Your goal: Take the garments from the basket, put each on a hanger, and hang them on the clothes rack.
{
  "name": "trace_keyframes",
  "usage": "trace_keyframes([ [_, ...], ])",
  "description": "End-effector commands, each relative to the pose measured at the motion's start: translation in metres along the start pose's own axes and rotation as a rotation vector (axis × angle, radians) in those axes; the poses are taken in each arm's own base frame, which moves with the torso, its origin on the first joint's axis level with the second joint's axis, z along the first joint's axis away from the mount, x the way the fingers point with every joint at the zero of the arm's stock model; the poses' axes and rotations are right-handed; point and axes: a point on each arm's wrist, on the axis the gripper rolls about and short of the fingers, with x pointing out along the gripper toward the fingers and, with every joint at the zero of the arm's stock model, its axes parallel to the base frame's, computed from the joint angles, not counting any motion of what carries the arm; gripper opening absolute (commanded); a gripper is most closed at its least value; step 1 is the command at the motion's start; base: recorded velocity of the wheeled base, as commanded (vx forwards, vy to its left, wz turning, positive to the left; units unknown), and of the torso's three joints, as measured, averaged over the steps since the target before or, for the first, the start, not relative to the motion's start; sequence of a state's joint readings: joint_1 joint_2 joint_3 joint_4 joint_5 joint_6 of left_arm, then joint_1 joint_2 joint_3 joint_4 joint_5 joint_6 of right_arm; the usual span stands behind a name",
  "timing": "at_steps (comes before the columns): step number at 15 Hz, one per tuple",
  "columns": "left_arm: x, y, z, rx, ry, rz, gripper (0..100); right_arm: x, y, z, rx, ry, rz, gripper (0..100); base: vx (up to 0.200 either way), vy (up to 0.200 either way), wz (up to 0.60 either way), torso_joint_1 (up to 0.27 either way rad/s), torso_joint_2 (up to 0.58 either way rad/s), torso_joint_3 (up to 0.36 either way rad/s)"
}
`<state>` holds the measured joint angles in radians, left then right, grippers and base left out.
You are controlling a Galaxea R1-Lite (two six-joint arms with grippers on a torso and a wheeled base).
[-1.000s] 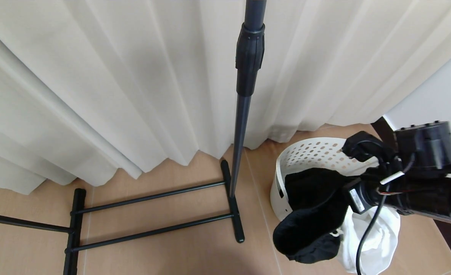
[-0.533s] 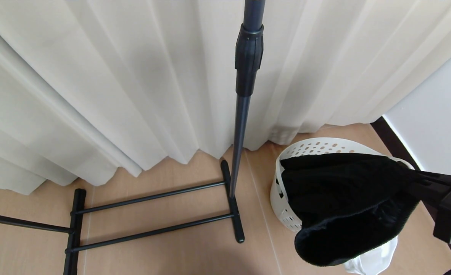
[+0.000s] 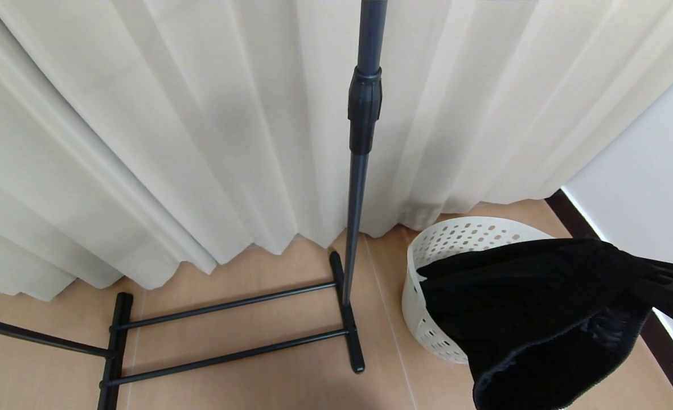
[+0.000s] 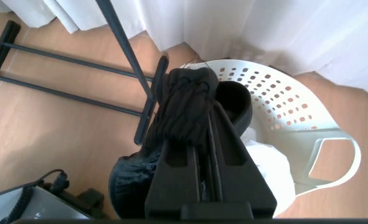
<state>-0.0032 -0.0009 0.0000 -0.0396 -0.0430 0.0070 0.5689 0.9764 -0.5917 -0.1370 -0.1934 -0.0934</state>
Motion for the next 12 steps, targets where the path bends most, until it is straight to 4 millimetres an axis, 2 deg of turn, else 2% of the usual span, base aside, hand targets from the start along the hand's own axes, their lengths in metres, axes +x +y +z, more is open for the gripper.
trace_keyframes([
  [1,0.0001,0.0,0.0,0.001,0.001,0.0,100,0.0022,0.0006,-0.0011,-0.002,0.01,0.001,0,0.0,0.0,0.0,0.007,0.0,0.198],
  [5,0.0001,0.0,0.0,0.001,0.001,0.0,100,0.0039,0.0011,-0.0028,-0.004,0.02,0.002,0,0.0,0.0,0.0,0.001,-0.07,0.121],
  [12,0.0001,0.0,0.0,-0.001,0.001,0.0,100,0.0043,0.0011,-0.0029,-0.006,0.022,0.002,0,0.0,0.0,0.0,0.047,-0.42,-0.159],
])
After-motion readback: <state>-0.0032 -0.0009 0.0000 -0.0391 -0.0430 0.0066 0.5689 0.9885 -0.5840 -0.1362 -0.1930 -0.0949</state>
